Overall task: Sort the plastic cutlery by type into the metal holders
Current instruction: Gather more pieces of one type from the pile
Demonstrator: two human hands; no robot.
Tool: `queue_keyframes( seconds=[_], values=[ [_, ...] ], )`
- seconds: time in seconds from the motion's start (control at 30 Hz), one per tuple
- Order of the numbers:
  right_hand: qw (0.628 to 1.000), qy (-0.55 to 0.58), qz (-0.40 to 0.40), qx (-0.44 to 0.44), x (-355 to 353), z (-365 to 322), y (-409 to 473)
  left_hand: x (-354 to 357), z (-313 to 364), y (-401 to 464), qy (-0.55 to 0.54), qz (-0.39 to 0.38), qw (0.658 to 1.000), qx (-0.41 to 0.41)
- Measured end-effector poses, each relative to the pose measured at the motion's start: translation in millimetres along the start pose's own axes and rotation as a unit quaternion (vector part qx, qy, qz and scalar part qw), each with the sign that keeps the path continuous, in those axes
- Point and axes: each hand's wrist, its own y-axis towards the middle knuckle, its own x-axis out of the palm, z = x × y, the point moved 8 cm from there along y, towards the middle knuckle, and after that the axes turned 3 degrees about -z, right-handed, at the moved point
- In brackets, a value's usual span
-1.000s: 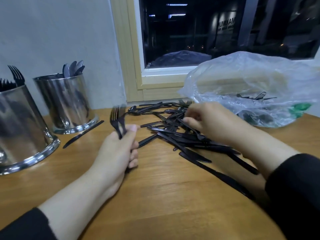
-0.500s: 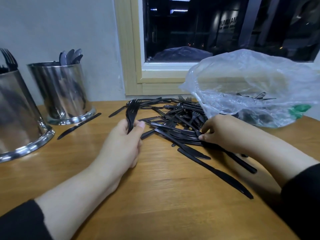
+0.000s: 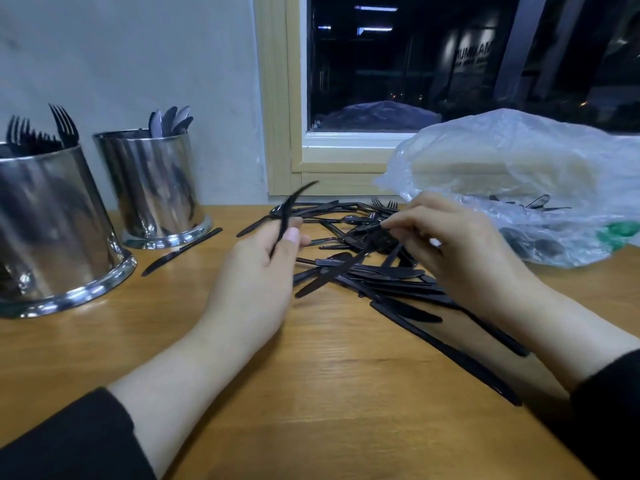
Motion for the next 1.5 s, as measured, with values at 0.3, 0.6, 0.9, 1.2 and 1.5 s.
queue_keyframes(
  seconds=[0.3,0.6,0.9,1.2,1.5],
  values=[
    [0.998,0.018,-0.035,0.041,26.0,8.5,19.6,41.0,-9.0,-10.3,-0.051,-0.156,0.986,-0.019],
    [0.941,-0.171,-0.187,0.223,41.7,135.5,8.5,46.0,-27.0,-4.3,-0.156,-0.153,0.972,-0.086],
    [0.936,-0.112,-0.271,0.196,69.3,122.6,0.0,43.9,-23.6,-5.0,-0.165,-0.13,0.973,-0.097],
    [0.964,-0.102,-0.223,0.105,58.5,101.4,3.1,35.8,-18.5,-5.2,-0.173,-0.105,0.973,-0.108],
    [0.998,-0.062,-0.018,0.006,3.4,52.5,20.7,12.9,-12.3,0.5,-0.173,-0.016,0.983,-0.065]
  ],
)
